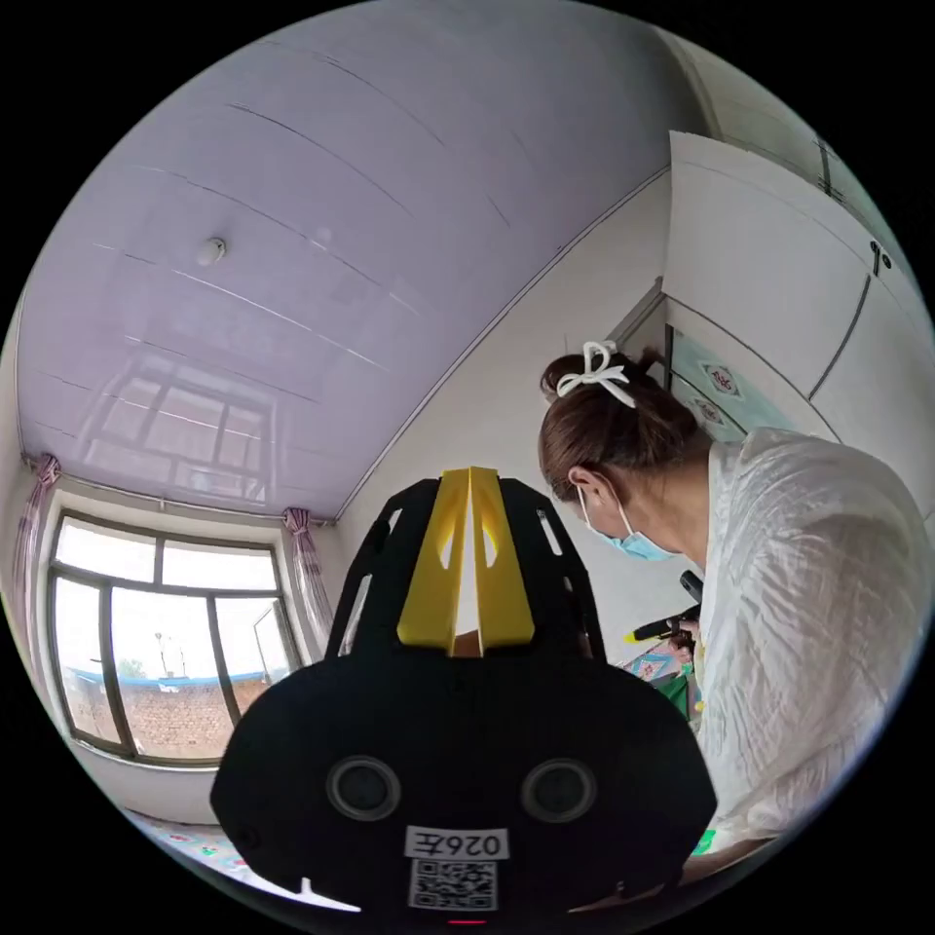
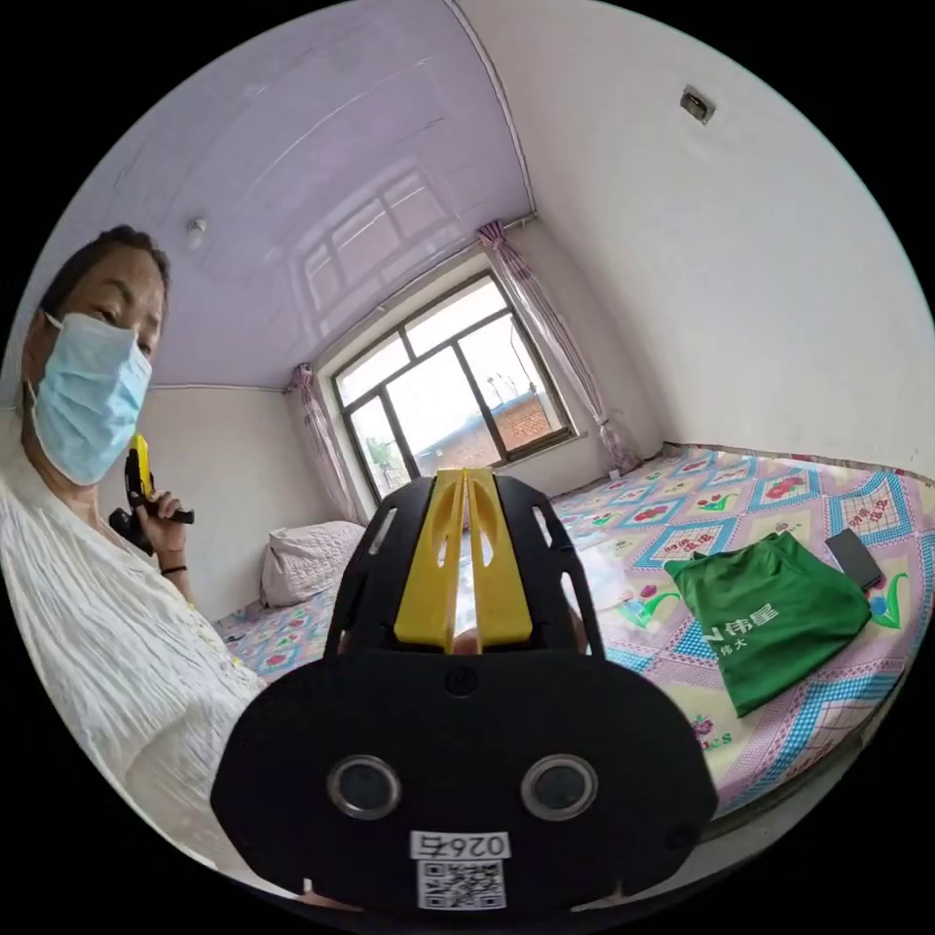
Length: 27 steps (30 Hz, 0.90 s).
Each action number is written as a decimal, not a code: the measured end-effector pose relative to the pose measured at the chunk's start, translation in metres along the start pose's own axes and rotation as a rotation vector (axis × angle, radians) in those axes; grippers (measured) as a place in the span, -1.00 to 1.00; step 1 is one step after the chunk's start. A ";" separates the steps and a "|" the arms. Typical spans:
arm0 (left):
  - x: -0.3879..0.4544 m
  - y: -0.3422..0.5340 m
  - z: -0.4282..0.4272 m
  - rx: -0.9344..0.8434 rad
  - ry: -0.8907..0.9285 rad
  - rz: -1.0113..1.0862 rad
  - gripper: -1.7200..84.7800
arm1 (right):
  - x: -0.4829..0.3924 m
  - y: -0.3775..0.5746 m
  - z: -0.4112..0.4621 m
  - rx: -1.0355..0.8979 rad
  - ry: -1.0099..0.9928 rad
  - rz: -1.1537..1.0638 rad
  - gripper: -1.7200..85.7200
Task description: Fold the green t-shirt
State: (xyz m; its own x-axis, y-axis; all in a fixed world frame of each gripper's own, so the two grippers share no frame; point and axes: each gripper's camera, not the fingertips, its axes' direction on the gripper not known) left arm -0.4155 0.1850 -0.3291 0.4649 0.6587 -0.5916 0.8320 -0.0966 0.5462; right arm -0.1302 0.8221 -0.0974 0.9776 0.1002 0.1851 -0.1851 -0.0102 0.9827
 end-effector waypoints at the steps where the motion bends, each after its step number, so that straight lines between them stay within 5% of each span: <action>1: 0.006 -0.005 -0.004 0.040 0.008 0.009 -0.95 | -0.004 -0.001 -0.014 0.021 -0.034 0.007 -0.98; 7: 0.033 -0.029 -0.018 0.123 0.039 0.022 -0.95 | -0.053 0.015 -0.090 0.349 0.132 -0.136 -0.98; 18: 0.091 -0.060 -0.013 0.098 -0.113 0.144 -0.97 | -0.135 0.028 -0.161 0.500 0.083 -0.419 -0.98; 27: 0.137 -0.077 -0.002 0.098 -0.220 0.282 -0.78 | -0.202 0.065 -0.197 0.761 0.184 -0.708 -0.88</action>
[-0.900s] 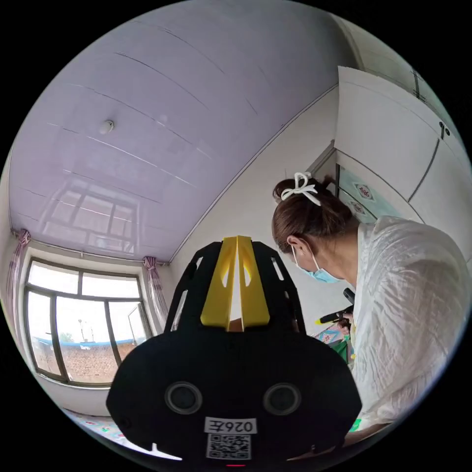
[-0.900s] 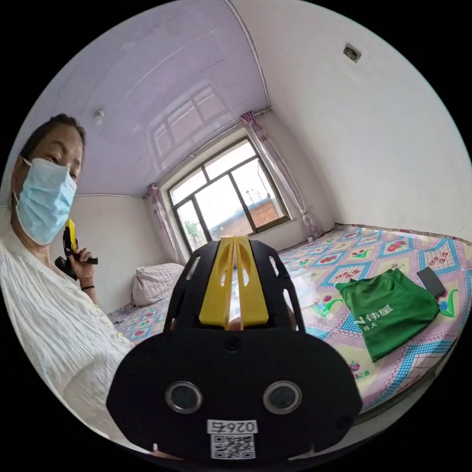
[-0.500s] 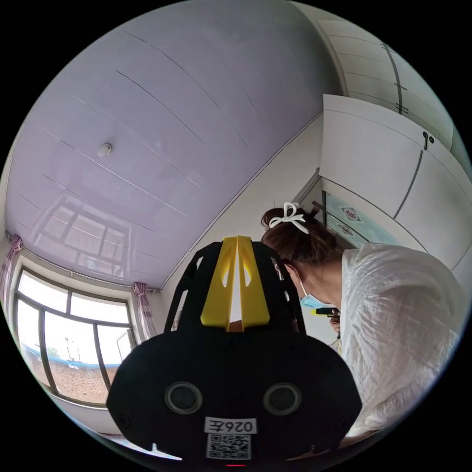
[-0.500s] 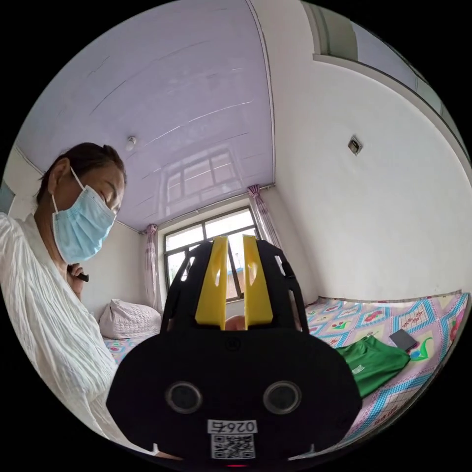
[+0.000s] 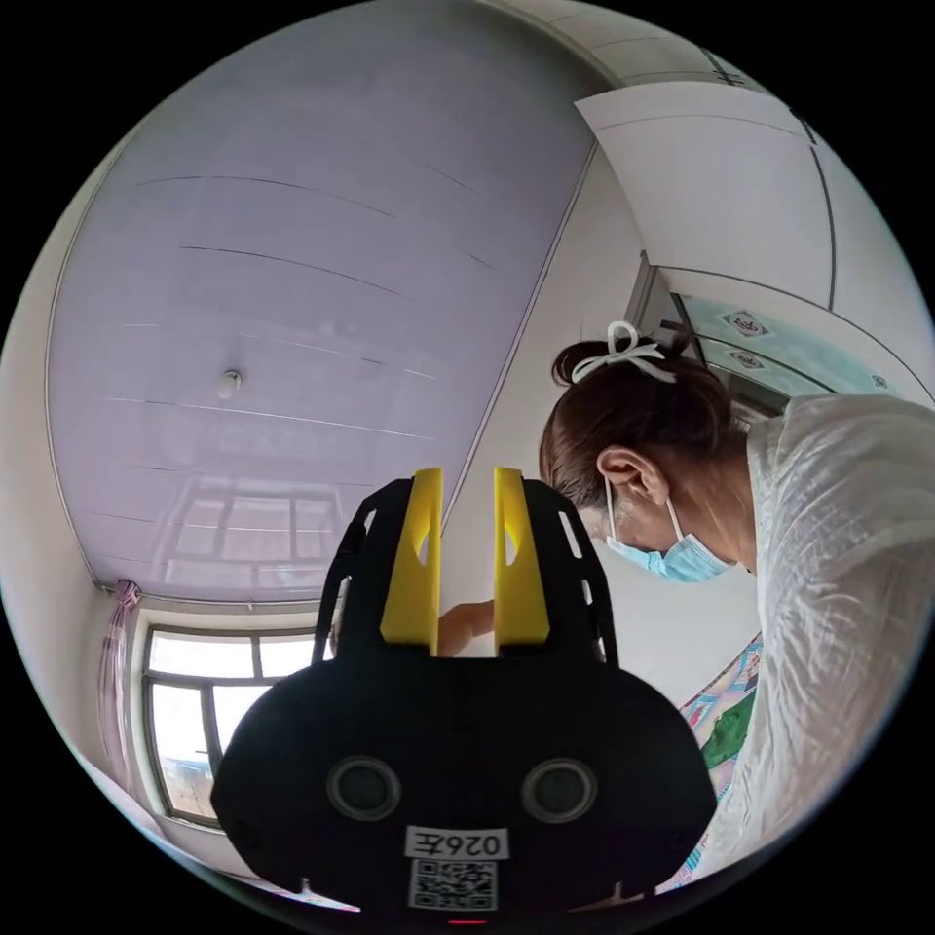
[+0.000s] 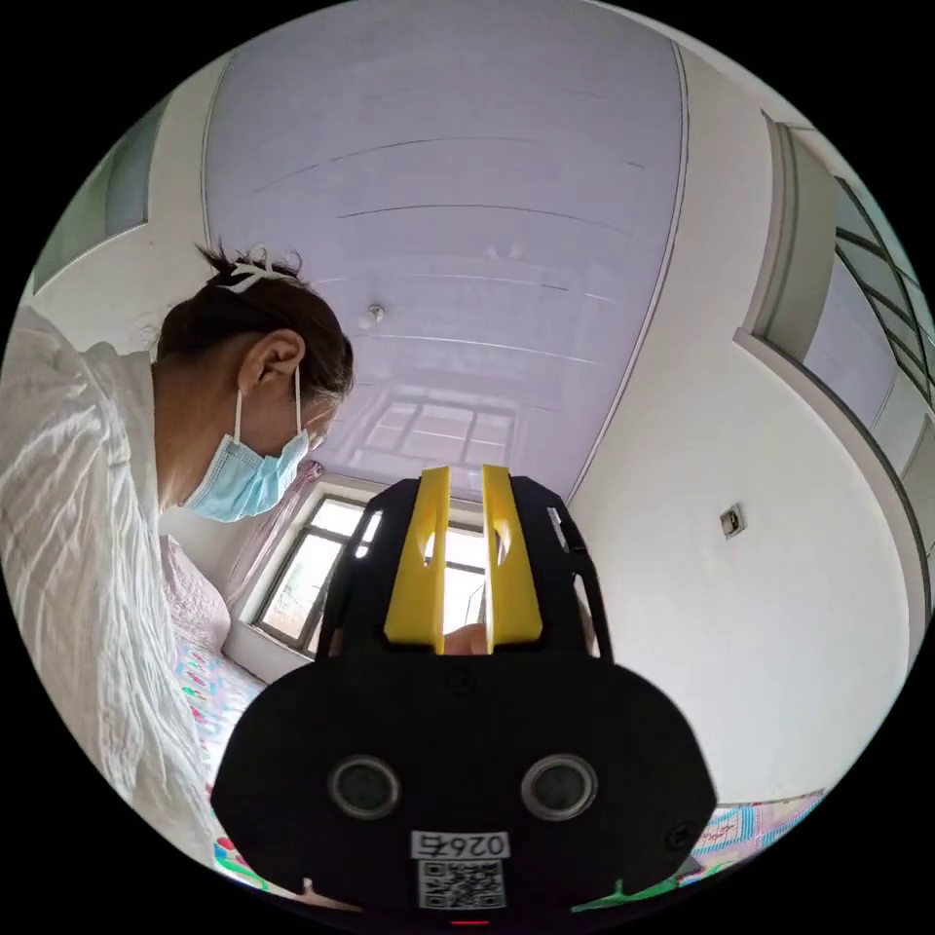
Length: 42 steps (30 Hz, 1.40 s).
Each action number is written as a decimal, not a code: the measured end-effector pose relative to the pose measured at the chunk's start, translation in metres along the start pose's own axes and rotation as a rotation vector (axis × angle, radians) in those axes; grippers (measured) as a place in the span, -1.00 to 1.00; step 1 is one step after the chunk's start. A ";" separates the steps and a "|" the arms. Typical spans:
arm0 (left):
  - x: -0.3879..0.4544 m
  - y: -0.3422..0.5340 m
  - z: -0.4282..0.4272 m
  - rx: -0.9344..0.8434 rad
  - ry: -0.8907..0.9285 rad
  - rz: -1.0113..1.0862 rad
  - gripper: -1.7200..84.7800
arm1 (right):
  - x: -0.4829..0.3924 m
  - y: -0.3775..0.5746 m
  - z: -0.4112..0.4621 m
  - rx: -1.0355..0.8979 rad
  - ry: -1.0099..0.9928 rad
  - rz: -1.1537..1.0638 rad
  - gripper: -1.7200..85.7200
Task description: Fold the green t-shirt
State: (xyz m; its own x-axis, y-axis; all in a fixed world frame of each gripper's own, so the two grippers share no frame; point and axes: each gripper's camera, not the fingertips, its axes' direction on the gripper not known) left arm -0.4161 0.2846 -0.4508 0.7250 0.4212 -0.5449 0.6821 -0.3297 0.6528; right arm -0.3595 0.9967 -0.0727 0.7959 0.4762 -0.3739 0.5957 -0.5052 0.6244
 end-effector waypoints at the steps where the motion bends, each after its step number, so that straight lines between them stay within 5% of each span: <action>1: -0.001 -0.002 0.000 -0.007 0.025 -0.009 -0.81 | 0.001 -0.001 -0.003 0.011 -0.007 0.016 -0.89; 6: 0.004 -0.012 0.000 -0.053 0.045 0.023 -0.97 | 0.013 0.001 -0.010 0.033 -0.150 0.081 -0.97; 16: 0.062 -0.024 0.030 -0.231 -0.245 0.359 -0.98 | -0.037 -0.005 -0.012 0.038 -0.032 -0.191 -0.98; 23: 0.067 -0.021 0.046 -0.323 -0.244 0.339 -0.91 | -0.066 0.007 0.006 -0.025 0.074 -0.361 -0.95; 27: 0.058 -0.018 0.045 -0.317 -0.193 0.272 -0.86 | -0.050 0.008 0.012 0.001 0.009 -0.259 -0.78; 32: 0.047 -0.014 0.040 -0.276 -0.224 0.200 -0.97 | -0.020 0.017 0.009 0.051 -0.101 -0.137 -0.96; 42: 0.057 0.001 0.059 -0.366 -0.417 0.287 -0.98 | 0.019 0.040 0.017 0.044 0.039 0.030 -0.98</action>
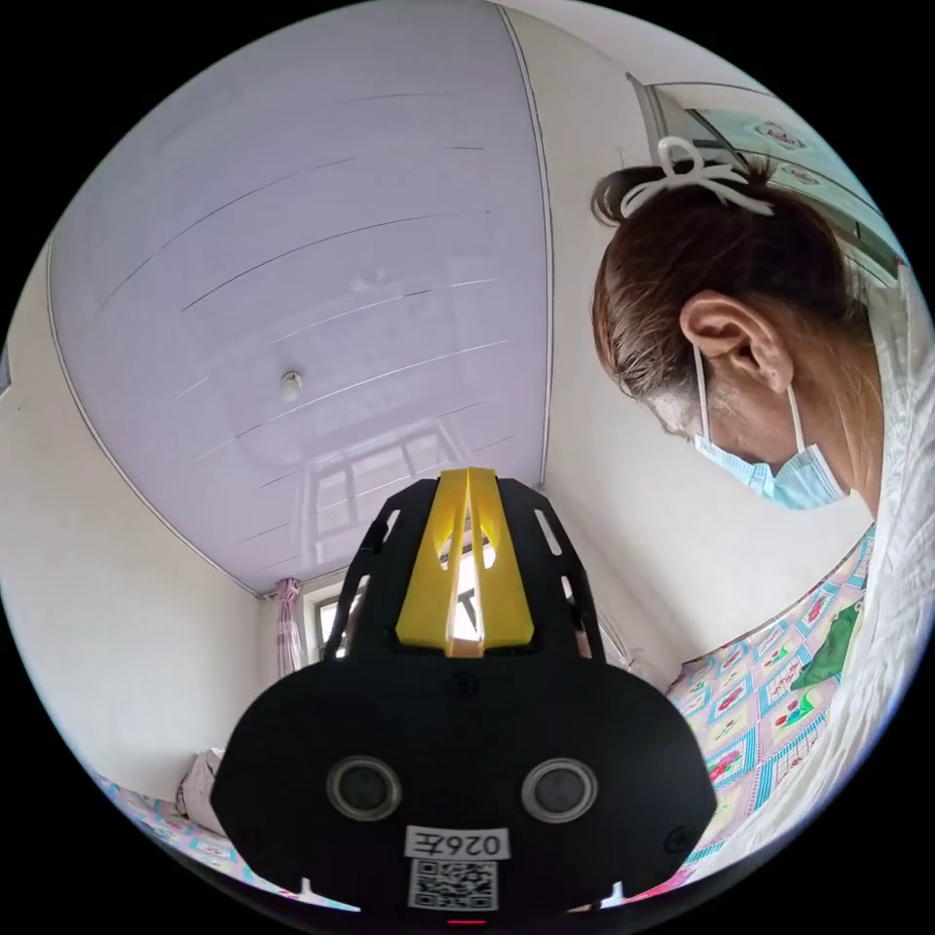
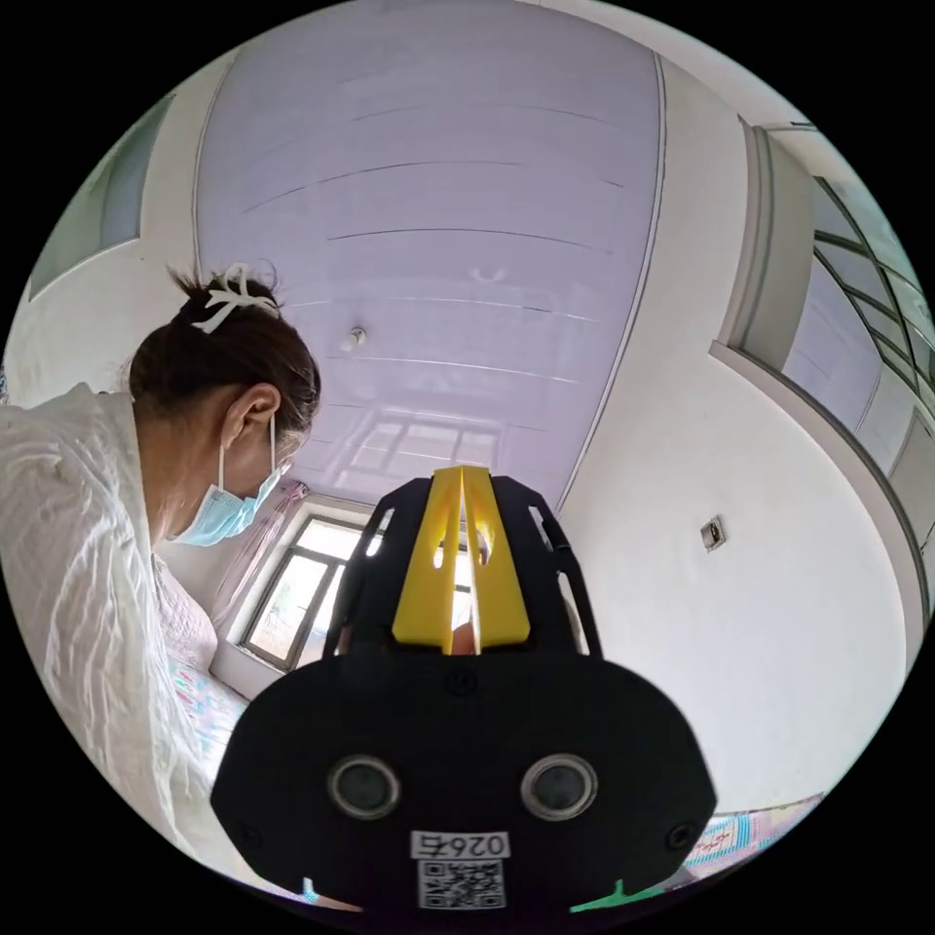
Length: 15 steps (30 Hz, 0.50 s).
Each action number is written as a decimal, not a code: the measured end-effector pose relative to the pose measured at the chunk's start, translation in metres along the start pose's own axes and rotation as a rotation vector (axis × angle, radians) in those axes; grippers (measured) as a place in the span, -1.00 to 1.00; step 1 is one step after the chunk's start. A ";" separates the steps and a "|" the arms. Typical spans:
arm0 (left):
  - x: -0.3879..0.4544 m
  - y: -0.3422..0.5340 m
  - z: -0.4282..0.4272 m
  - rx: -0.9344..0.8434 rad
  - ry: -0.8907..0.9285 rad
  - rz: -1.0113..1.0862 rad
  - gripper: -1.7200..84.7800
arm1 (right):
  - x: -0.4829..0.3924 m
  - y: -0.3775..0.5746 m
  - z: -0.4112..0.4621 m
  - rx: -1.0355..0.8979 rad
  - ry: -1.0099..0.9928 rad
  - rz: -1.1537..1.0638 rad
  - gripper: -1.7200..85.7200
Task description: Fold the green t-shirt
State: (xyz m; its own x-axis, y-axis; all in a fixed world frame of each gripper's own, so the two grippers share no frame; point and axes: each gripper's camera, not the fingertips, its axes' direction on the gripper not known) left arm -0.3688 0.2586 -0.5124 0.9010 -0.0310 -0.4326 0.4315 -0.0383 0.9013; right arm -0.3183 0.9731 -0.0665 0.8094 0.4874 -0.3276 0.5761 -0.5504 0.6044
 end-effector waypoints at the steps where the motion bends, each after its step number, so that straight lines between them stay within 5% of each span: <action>1: -0.002 0.002 0.003 -0.015 -0.010 -0.025 -0.98 | 0.003 0.004 0.005 -0.024 0.007 0.015 -0.98; 15: 0.016 0.059 0.064 -0.323 0.045 -0.101 -0.98 | 0.040 0.084 0.071 -0.489 0.128 0.131 -0.98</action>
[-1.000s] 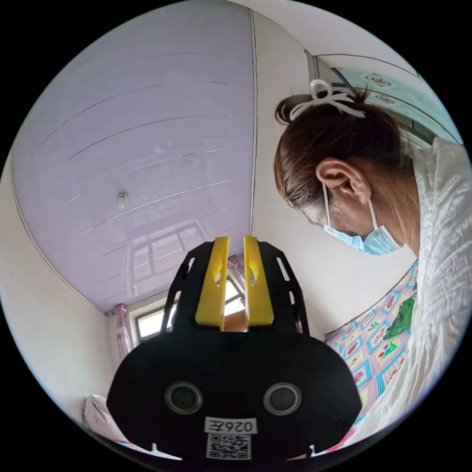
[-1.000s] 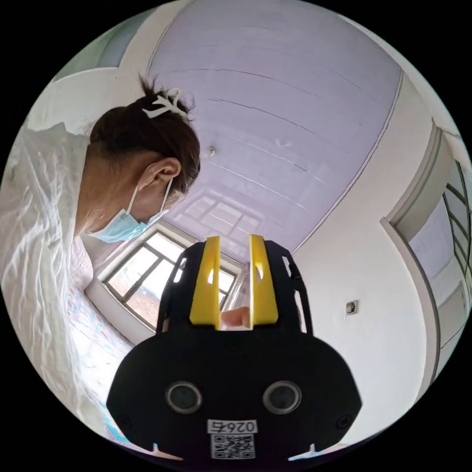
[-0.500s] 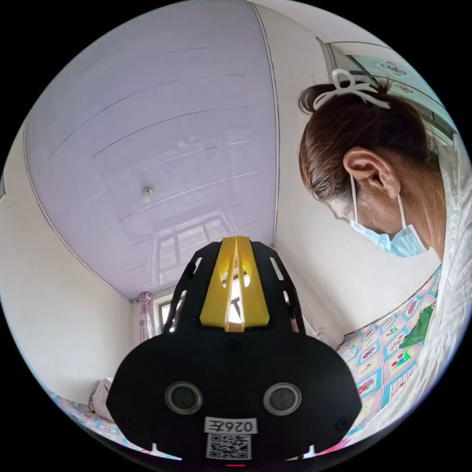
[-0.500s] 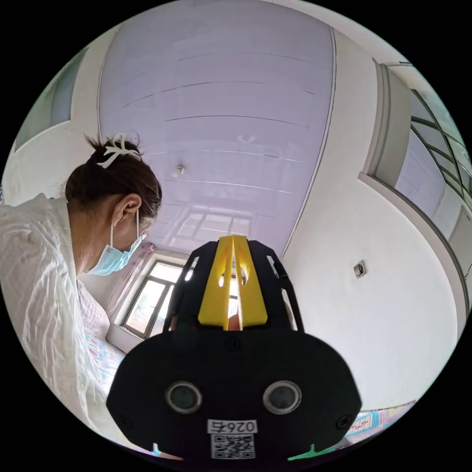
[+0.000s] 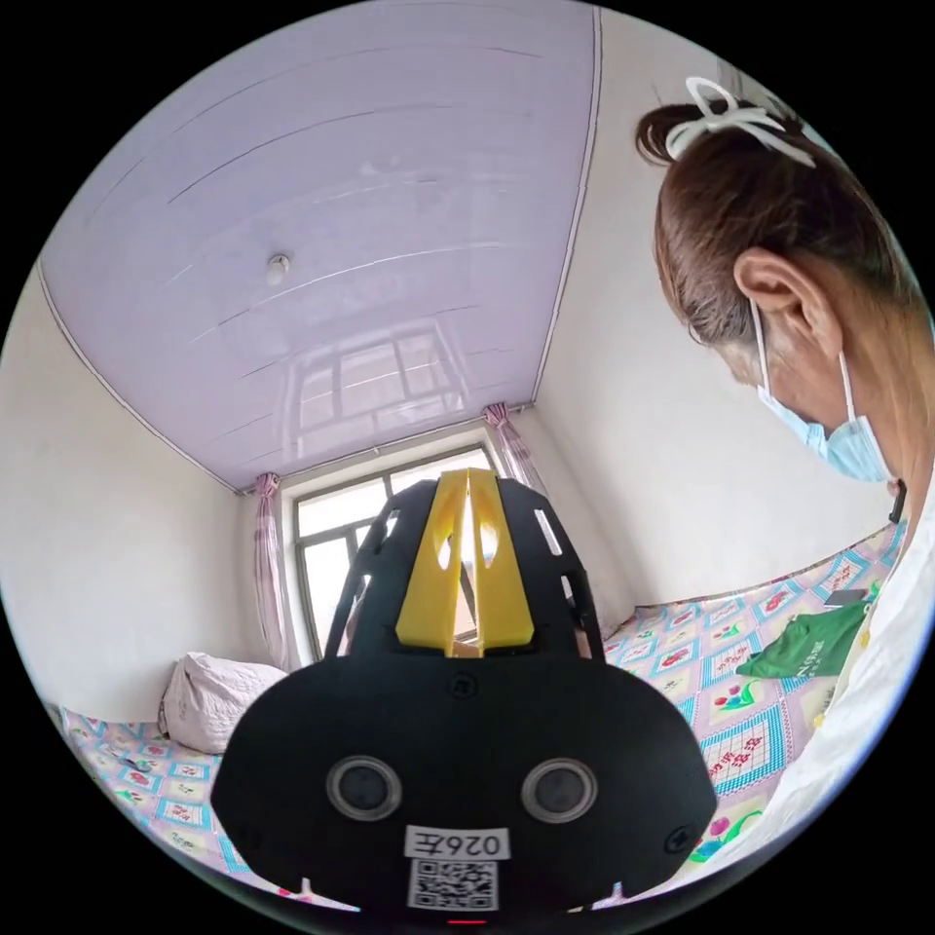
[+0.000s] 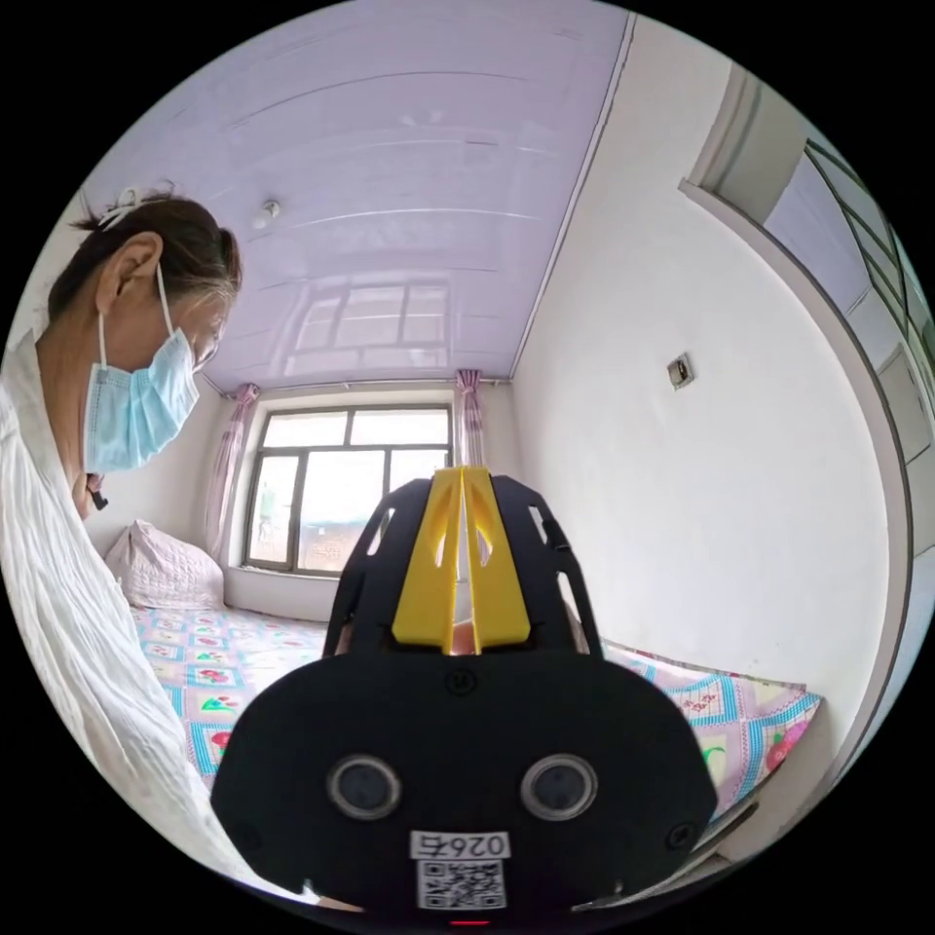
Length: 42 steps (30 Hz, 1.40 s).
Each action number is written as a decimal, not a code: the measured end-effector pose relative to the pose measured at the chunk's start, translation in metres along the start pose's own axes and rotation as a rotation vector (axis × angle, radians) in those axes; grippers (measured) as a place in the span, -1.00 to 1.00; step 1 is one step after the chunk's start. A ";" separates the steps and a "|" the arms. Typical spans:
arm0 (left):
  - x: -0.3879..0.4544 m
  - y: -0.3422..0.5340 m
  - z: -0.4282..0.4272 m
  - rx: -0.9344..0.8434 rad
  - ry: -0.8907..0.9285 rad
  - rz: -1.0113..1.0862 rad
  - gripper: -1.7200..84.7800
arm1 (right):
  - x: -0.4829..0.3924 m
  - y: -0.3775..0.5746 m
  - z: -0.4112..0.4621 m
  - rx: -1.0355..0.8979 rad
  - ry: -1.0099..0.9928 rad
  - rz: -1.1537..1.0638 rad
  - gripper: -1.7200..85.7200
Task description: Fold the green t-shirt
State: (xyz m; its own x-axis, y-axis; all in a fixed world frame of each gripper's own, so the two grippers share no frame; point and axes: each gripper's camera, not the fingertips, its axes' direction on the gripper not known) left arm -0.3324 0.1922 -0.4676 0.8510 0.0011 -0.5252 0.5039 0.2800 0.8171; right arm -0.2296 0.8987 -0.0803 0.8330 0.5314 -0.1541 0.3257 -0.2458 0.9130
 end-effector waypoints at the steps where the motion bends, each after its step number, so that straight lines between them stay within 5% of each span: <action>1: 0.004 0.003 0.005 -0.015 -0.014 0.011 -0.98 | 0.003 0.001 0.002 -0.007 0.003 0.006 -0.98; 30: -0.054 0.102 0.147 -0.574 0.161 -0.319 -0.98 | 0.044 0.024 0.122 -0.233 -0.235 0.296 -0.98; 42: -0.090 0.128 0.172 -0.623 0.222 -0.518 -0.98 | 0.035 0.019 0.137 -0.330 -0.262 0.299 -0.98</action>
State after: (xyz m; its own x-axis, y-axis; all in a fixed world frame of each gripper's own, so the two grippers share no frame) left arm -0.3189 0.0625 -0.2742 0.4527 -0.1025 -0.8858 0.5937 0.7758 0.2136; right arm -0.1328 0.8019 -0.1197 0.9660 0.2454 0.0813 -0.0674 -0.0647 0.9956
